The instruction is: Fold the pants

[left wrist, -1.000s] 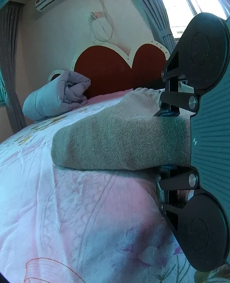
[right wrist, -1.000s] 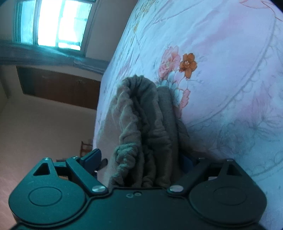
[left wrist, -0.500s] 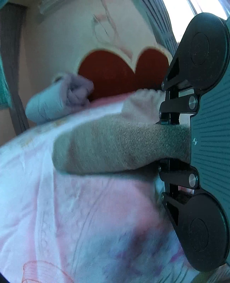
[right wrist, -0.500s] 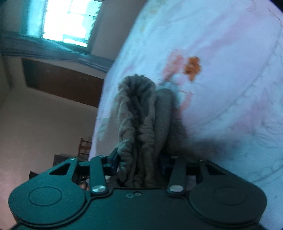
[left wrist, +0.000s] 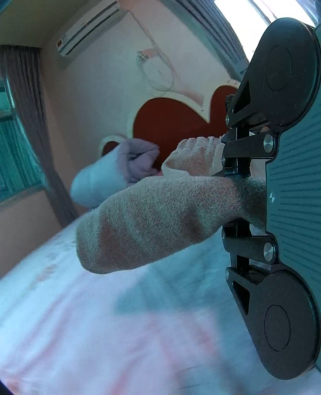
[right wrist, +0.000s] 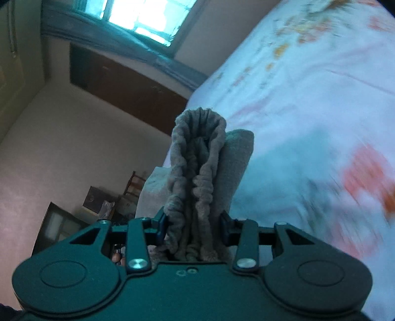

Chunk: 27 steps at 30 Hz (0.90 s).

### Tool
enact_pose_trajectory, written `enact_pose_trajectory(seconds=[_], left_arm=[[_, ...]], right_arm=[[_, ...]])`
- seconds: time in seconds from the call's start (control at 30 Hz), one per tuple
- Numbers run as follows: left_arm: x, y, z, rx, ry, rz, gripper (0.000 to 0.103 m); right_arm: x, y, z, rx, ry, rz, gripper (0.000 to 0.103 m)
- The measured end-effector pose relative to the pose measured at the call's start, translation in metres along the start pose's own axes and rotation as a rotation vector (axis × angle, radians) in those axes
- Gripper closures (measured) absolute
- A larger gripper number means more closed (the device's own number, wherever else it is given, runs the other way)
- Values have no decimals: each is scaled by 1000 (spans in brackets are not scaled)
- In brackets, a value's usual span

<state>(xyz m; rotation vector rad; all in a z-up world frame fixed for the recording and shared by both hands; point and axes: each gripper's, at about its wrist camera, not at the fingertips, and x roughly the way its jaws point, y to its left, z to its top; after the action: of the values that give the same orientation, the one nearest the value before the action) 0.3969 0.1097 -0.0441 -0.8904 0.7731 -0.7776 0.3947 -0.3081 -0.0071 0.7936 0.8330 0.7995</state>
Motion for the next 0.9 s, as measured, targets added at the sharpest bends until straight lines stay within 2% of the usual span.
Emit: enact_pose_trajectory(seconds=[0.23, 0.33, 0.47, 0.5, 0.57, 0.67, 0.7, 0.77, 0.8, 0.83, 0.87, 0.9], left_arm=[[3, 39, 96, 8, -46, 87, 78], [19, 68, 119, -12, -39, 122, 78], [46, 123, 123, -95, -25, 203, 78], [49, 134, 120, -126, -31, 169, 77], [51, 138, 114, -106, -45, 135, 76], [49, 143, 112, -102, -63, 113, 74], [49, 142, 113, -108, -66, 116, 71], [44, 136, 111, -130, -86, 145, 61], [41, 130, 108, -136, -101, 161, 46], [34, 121, 105, -137, -125, 176, 23], [23, 108, 102, -132, -166, 202, 9], [13, 98, 98, -129, -205, 237, 0]], right_arm=[[94, -8, 81, -20, 28, 23, 71], [123, -28, 99, 2, 49, 9, 71], [150, -86, 97, 111, 66, -67, 71], [153, -103, 93, 149, 67, -79, 71], [149, -123, 83, 190, 40, -12, 71], [145, -129, 76, 209, 29, 29, 64], [143, -129, 76, 221, 31, 42, 57], [135, -124, 77, 250, 22, 30, 48], [129, -121, 79, 254, 1, 13, 33], [119, -117, 79, 257, -29, 11, 16], [106, -110, 77, 254, -61, 11, 9], [92, -102, 75, 238, -94, -19, 6]])
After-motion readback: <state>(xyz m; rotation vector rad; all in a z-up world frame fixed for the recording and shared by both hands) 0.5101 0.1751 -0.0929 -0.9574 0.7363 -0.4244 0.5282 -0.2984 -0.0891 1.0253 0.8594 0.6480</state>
